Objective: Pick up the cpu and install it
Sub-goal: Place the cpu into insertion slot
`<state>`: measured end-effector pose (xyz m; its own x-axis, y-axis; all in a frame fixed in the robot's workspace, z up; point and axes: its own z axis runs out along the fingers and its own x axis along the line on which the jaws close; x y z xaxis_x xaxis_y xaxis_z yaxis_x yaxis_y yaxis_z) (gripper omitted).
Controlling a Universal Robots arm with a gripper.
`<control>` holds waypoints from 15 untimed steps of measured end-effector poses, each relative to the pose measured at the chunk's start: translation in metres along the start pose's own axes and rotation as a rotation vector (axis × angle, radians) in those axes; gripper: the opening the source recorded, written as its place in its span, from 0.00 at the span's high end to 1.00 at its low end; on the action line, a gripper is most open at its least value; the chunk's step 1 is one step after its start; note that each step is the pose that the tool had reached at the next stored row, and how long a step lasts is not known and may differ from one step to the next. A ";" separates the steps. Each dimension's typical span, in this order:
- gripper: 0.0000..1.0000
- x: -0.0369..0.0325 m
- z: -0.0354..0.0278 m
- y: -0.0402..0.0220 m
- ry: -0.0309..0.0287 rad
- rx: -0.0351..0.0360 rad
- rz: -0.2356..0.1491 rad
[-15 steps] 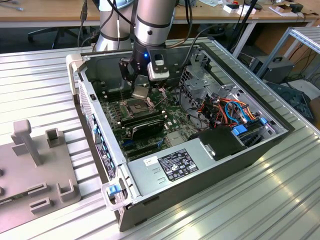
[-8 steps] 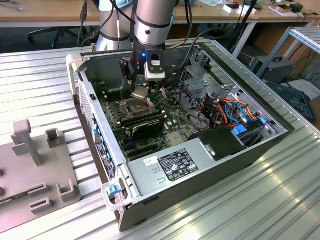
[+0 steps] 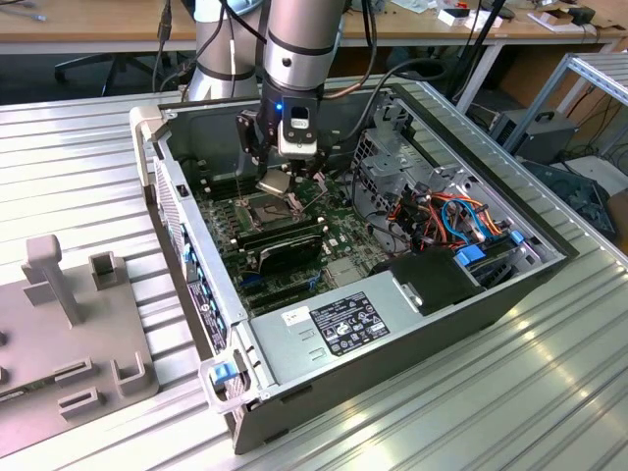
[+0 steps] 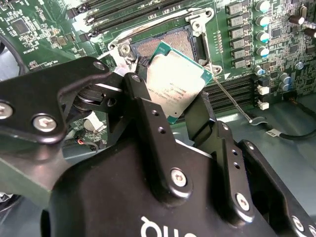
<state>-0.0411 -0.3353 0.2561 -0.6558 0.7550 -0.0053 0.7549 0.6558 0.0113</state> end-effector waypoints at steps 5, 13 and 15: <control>0.45 0.0000 0.0000 0.0000 0.0000 0.0000 0.001; 0.45 0.0000 0.0001 0.0000 -0.0003 0.0002 0.030; 0.45 0.0000 0.0001 0.0000 -0.0005 0.0003 0.044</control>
<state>-0.0410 -0.3353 0.2561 -0.6222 0.7828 -0.0054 0.7828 0.6222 0.0113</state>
